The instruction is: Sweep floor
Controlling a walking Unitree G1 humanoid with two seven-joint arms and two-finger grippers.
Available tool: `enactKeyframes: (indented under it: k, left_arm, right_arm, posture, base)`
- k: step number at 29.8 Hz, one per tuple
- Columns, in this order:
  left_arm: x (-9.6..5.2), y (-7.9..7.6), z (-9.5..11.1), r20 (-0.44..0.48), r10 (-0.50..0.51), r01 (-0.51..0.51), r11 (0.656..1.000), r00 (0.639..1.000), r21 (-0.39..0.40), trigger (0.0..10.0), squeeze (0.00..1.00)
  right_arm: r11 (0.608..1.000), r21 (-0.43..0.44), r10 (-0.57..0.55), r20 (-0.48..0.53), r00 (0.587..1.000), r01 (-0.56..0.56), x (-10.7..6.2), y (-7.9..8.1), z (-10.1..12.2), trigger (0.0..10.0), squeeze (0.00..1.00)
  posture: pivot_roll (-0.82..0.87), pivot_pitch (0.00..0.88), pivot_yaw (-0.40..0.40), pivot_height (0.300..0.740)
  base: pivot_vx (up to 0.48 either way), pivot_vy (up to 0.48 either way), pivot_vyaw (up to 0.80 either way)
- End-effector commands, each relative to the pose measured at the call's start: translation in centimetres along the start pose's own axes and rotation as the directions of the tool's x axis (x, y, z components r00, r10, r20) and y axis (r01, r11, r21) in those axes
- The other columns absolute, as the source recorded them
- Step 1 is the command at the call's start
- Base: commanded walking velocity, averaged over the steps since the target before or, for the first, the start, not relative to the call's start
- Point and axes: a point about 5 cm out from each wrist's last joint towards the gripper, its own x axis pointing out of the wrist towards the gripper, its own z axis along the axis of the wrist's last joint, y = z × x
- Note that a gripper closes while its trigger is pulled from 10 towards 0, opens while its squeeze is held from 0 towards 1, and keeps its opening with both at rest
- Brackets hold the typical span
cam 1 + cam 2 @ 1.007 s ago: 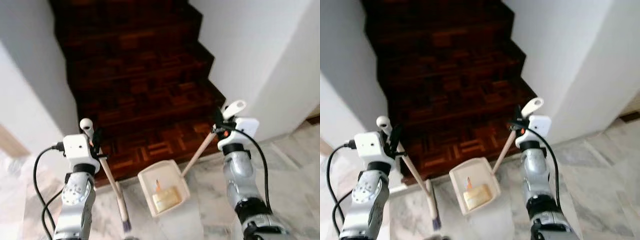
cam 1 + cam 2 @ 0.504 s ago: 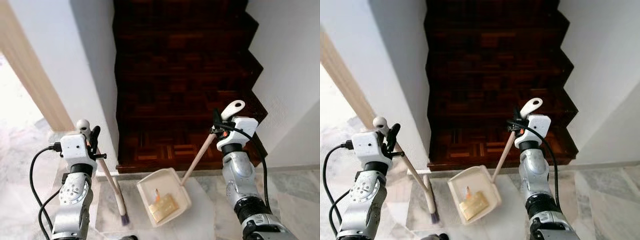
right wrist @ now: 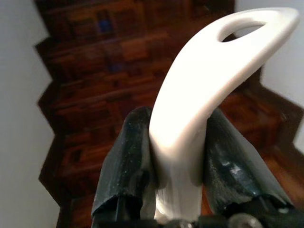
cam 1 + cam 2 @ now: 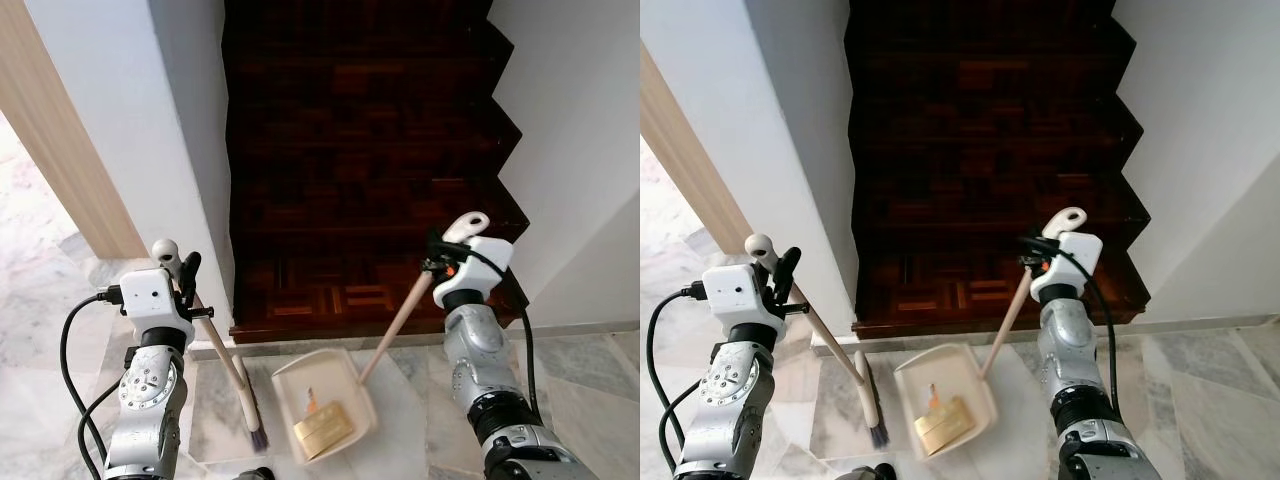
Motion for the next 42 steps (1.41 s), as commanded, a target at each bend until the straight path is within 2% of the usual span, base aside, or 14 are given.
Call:
enactKeyframes:
  k: [1,4,6,10,11,16,24,26,42]
  left_arm:
    - [0.0,-0.2,0.9,0.036,-0.002,0.001,1.000,0.999,0.005,10.0,0.00]
    - [0.0,-0.2,0.9,0.037,-0.001,0.001,1.000,0.999,0.004,10.0,0.00]
    - [0.0,-0.2,0.9,0.039,-0.001,0.001,1.000,0.999,0.003,10.0,0.00]
    - [0.0,-0.2,0.9,0.039,-0.001,0.001,1.000,0.999,0.003,10.0,0.00]
    - [0.0,-0.2,0.9,0.040,-0.002,0.002,1.000,0.999,0.003,10.0,0.00]
    - [0.0,-0.2,0.9,0.042,-0.005,0.005,1.000,0.999,0.003,10.0,0.00]
    - [0.1,-0.1,1.0,0.043,-0.007,0.007,1.000,0.999,0.003,10.0,0.00]
    - [0.1,-0.2,1.0,0.044,-0.008,0.008,1.000,0.999,0.003,10.0,0.00]
    - [0.0,-0.2,1.1,0.046,-0.013,0.013,1.000,0.999,0.003,10.0,0.00]
  right_arm:
    - [0.999,0.045,-0.014,0.027,1.000,0.012,0.5,0.2,0.8,10.0,0.00]
    - [0.997,0.075,-0.013,0.005,1.000,0.013,0.6,0.2,0.6,10.0,0.00]
    - [0.989,0.143,-0.034,-0.020,0.999,0.037,0.6,0.1,0.4,10.0,0.00]
    - [0.980,0.191,-0.046,-0.060,0.997,0.056,0.6,-0.1,0.0,10.0,0.00]
    - [0.973,0.221,-0.044,-0.101,0.994,0.066,0.6,-0.1,-0.5,10.0,0.00]
    - [0.959,0.270,-0.048,-0.157,0.986,0.089,0.3,-0.1,-1.4,10.0,0.00]
    - [0.955,0.290,-0.004,-0.185,0.983,0.059,0.3,0.4,-1.7,10.0,0.00]
    - [0.957,0.288,0.026,-0.220,0.975,0.040,0.2,0.7,-2.2,10.0,0.00]
    - [0.958,0.285,0.030,-0.177,0.984,0.022,0.3,0.6,-1.6,10.0,0.00]
  posture:
    - [0.01,0.111,-0.044,0.740]
    - [0.01,0.108,-0.045,0.740]
    - [0.01,0.108,-0.045,0.740]
    - [0.01,0.094,-0.040,0.740]
    - [0.01,0.094,-0.040,0.740]
    - [0.01,0.087,-0.038,0.740]
    - [0.02,0.087,-0.035,0.740]
    - [0.02,0.091,-0.037,0.740]
    - [0.02,0.102,-0.037,0.740]
  base:
    - [0.000,0.000,0.00]
    - [0.000,0.000,0.00]
    - [0.000,0.000,0.00]
    - [0.000,0.000,0.00]
    - [0.000,0.000,0.00]
    - [0.000,0.000,0.00]
    - [0.000,0.000,0.00]
    - [0.000,0.000,0.00]
    - [0.000,0.279,0.00]
